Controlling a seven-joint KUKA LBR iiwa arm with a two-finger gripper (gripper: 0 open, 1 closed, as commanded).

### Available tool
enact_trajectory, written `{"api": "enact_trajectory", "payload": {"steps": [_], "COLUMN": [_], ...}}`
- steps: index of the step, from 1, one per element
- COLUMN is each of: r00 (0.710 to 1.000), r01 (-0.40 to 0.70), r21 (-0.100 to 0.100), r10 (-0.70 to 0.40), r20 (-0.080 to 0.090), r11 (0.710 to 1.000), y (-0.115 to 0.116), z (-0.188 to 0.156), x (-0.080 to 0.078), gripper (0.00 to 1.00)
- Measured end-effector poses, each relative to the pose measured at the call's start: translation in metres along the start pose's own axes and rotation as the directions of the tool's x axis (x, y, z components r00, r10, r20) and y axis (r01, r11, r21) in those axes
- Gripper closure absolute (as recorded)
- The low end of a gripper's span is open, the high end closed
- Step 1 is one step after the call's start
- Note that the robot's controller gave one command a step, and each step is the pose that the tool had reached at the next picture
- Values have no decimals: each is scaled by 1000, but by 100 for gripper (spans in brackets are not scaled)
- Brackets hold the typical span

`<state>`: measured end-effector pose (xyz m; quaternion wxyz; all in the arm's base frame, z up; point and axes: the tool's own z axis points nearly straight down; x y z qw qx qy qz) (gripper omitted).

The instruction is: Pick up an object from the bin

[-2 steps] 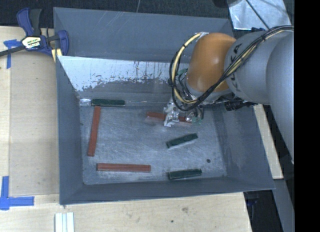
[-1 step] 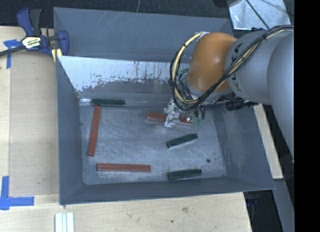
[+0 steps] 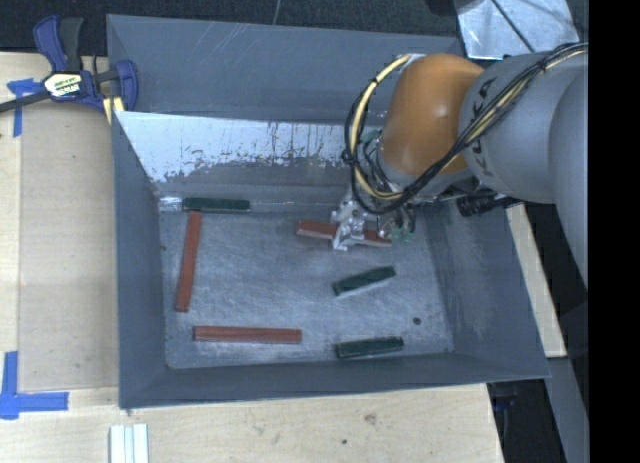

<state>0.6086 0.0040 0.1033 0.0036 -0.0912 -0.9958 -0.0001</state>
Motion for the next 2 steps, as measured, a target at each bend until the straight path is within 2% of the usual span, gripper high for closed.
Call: {"api": "enact_trajectory", "payload": {"steps": [1,2], "r00": [1000,1000], "r01": [0,1], "r21": [-2,-2], "r10": [0,-1], "r20": [13,11], "r11": [1000,1000], "y": [0,0], "z": [-17,-24], "x": [-3,-3], "gripper": [100,100]}}
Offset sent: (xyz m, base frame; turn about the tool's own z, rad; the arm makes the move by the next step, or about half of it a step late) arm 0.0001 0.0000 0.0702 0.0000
